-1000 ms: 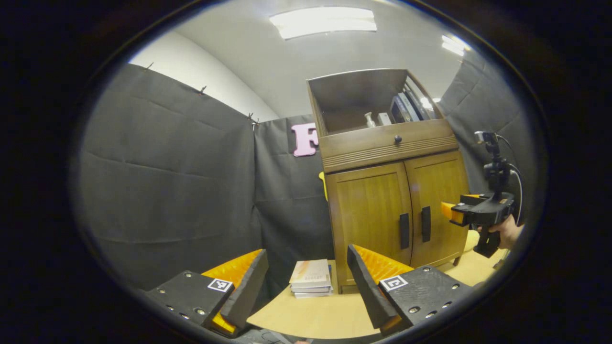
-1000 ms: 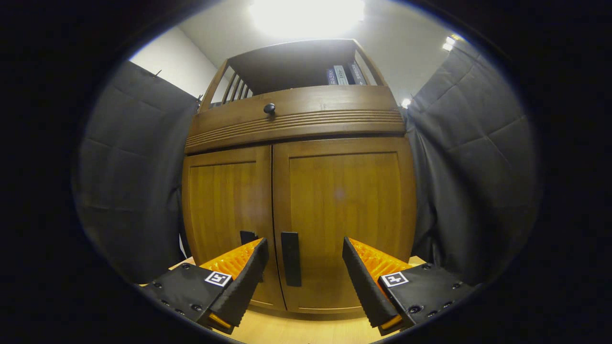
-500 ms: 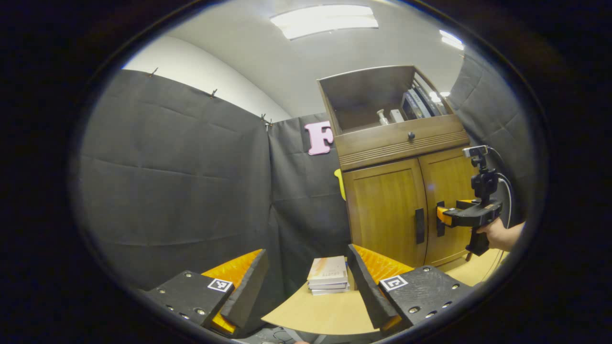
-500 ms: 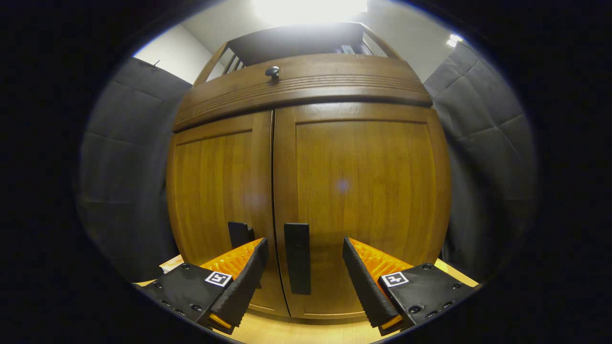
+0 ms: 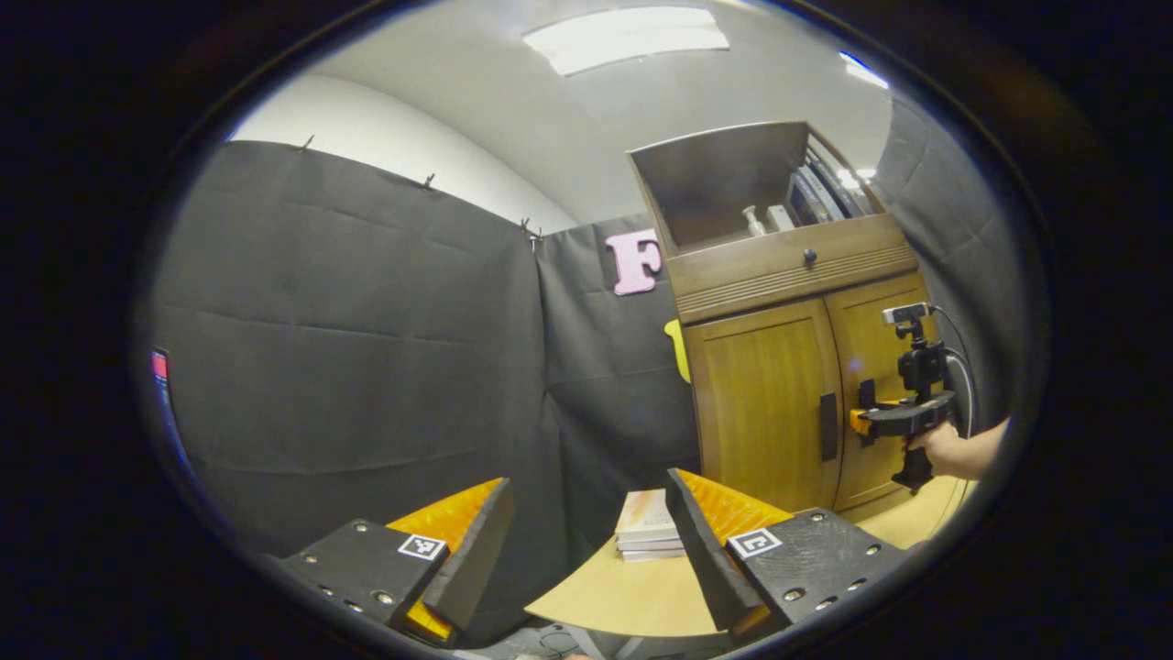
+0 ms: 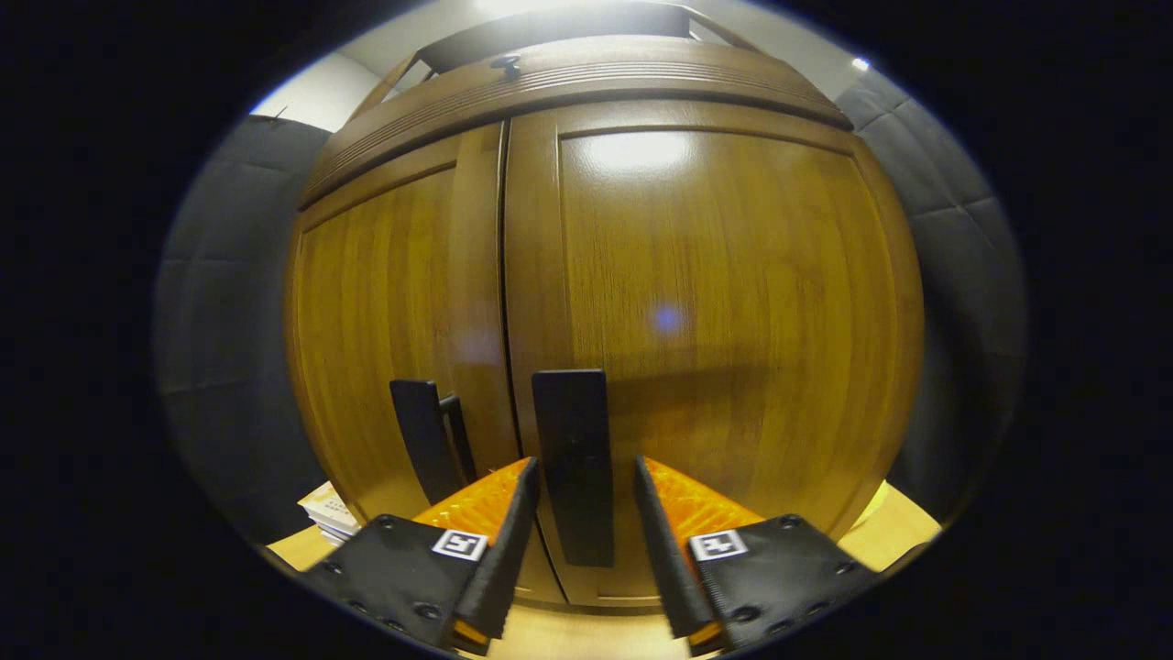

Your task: Open the right door of the double-door shoe cabinet with the right hand, and open the left door with the left hand.

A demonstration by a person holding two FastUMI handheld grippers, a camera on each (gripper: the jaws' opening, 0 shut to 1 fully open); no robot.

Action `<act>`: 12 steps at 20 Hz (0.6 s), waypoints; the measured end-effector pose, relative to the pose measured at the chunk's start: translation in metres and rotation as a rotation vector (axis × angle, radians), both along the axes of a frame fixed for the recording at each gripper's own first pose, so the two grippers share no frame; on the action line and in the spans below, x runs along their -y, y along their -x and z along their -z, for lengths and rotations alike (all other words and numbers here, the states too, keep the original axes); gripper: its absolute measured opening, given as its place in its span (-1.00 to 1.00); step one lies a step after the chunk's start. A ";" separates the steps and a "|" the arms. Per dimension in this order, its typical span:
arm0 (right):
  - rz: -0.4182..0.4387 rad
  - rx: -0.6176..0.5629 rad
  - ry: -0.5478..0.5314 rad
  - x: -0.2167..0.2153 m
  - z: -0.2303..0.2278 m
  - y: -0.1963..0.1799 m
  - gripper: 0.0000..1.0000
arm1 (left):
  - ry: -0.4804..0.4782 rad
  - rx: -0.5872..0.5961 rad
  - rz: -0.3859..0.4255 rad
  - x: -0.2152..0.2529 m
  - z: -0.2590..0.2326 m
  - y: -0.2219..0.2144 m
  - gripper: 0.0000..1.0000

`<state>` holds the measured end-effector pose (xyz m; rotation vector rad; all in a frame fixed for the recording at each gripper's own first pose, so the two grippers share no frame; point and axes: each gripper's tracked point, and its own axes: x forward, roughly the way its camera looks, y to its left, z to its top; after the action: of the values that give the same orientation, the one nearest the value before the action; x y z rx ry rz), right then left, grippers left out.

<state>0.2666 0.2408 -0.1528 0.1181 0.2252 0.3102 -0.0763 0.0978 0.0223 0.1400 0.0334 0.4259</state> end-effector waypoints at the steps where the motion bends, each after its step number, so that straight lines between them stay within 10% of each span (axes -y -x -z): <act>1: 0.003 -0.002 0.004 0.000 0.002 -0.003 0.01 | -0.001 0.000 0.002 0.000 0.000 0.001 0.93; 4: -0.002 0.003 0.019 0.001 -0.004 0.003 -0.68 | 0.002 0.006 0.015 0.001 0.000 0.001 0.93; 12: -0.029 -0.015 0.010 0.010 -0.005 0.029 -0.63 | 0.040 0.029 0.083 0.008 -0.008 -0.001 0.93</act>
<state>0.2379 0.2307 -0.1482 0.1072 0.2433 0.3373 -0.0757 0.0895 0.0304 0.0951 0.0079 0.3437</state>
